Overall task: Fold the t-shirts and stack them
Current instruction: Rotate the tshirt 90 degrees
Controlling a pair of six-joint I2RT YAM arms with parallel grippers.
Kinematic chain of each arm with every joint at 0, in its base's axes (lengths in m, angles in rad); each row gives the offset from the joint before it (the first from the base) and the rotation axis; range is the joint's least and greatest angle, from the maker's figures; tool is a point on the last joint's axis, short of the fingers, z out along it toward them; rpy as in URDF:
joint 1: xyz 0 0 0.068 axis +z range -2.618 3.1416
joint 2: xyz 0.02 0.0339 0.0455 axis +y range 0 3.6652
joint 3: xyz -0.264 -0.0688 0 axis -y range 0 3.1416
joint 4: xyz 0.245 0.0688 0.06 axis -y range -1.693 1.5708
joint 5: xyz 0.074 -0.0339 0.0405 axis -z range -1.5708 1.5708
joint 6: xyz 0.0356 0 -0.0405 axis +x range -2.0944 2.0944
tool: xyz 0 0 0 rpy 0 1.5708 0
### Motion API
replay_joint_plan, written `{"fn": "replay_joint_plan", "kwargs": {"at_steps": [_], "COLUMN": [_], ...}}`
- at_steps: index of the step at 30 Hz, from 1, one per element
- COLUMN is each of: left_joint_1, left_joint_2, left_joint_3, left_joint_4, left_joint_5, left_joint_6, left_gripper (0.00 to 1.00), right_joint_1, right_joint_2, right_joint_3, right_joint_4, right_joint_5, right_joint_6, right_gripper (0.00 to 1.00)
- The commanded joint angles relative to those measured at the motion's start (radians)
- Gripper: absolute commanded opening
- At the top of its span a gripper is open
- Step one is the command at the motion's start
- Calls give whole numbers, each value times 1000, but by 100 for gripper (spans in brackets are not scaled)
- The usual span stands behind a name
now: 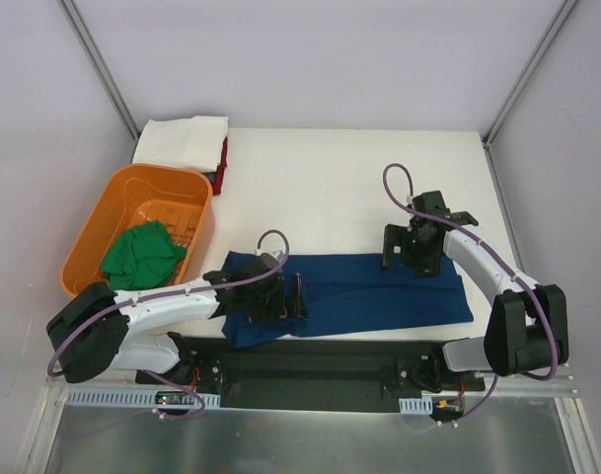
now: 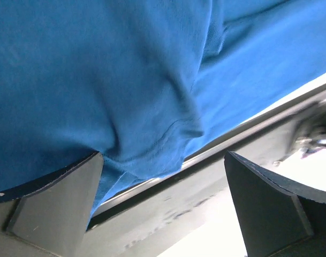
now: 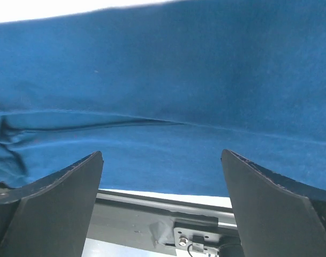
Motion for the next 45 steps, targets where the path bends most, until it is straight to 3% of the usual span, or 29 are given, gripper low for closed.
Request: {"fn": "replay_joint_plan", "kwargs": {"at_steps": [1,7,14,18,20,32,38,42,45], "left_joint_1": [100,253,387,420,422,422,421,420,420], "left_joint_2": [44,239,550,717,724,304,150,150,222], "left_joint_3": [-72,80,458,719,790,628,507,471,508], "left_joint_4": [168,165,144,-3,-28,-158,-177,-175,-174], "left_joint_5": [90,173,314,362,375,210,175,171,152], "left_joint_6": [5,164,317,387,410,483,421,393,367], "left_gripper": [99,99,99,99,99,99,99,99,99], "right_joint_1": [11,11,8,10,10,-4,-90,-218,-269], "right_joint_2": [-4,-1,-8,-36,-59,-148,-169,-206,-199], "right_joint_3": [-10,33,43,39,34,1,-32,-102,-115], "right_joint_4": [13,-12,-22,-18,-10,25,45,128,143], "right_joint_5": [53,112,191,211,223,249,197,-48,-130], "right_joint_6": [-3,-15,-25,-21,-21,0,40,64,71], "right_gripper": [97,97,97,97,97,97,97,97,97]}}
